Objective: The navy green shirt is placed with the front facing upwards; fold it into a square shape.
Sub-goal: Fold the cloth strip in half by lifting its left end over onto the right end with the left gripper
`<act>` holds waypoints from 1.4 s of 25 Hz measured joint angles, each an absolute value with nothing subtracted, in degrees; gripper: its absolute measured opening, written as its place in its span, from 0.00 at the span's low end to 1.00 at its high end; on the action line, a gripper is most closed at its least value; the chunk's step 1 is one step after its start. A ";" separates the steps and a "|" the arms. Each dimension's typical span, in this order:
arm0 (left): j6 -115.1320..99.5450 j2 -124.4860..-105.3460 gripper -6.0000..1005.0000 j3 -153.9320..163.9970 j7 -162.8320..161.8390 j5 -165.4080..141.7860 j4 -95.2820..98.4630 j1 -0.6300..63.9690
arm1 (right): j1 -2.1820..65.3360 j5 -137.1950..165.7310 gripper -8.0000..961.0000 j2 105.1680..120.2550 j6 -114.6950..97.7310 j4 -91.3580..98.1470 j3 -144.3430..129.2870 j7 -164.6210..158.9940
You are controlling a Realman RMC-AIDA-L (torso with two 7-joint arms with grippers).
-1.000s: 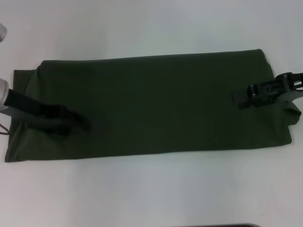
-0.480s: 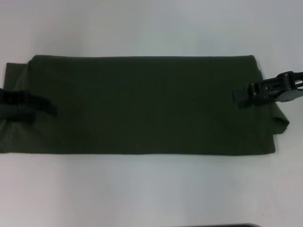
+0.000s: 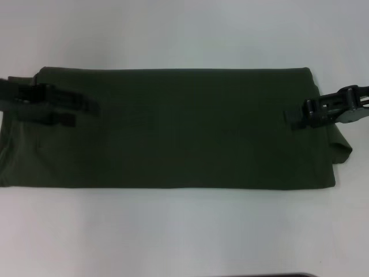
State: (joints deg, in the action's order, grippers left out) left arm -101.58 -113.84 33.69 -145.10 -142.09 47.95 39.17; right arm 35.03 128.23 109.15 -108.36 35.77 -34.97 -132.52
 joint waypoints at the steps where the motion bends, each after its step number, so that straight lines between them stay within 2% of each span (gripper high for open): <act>1: -100.48 -114.49 0.82 33.88 -145.07 -142.19 47.91 39.76 | 35.04 128.23 0.89 109.15 -108.37 35.77 -34.96 -132.52; 4: -94.60 -116.32 0.82 36.18 -145.76 -142.50 46.85 42.09 | 35.11 128.23 0.89 109.15 -108.38 35.77 -34.81 -132.54; 11: -82.36 -117.48 0.82 41.91 -150.56 -143.03 45.41 43.93 | 35.13 128.23 0.89 109.15 -108.38 35.77 -34.57 -132.72; 17: -77.53 -116.76 0.82 43.12 -152.21 -143.37 44.55 44.02 | 35.01 128.23 0.89 109.15 -108.37 35.77 -34.31 -132.72; 19: -74.33 -115.52 0.82 43.28 -154.08 -145.53 44.39 43.59 | 34.95 128.23 0.89 109.15 -108.36 35.77 -34.28 -132.72; 26: -72.49 -114.34 0.82 43.33 -155.42 -147.48 44.27 42.86 | 34.89 128.23 0.89 109.15 -108.27 35.77 -34.27 -132.71; 35: -71.21 -114.30 0.82 42.91 -156.93 -151.71 44.36 42.34 | 34.77 128.27 0.89 109.14 -108.28 35.77 -34.27 -132.81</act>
State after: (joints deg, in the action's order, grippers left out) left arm -71.21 -114.30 42.91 -156.94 -151.71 44.36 42.34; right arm 34.77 128.27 109.14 -108.28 35.77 -34.27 -132.81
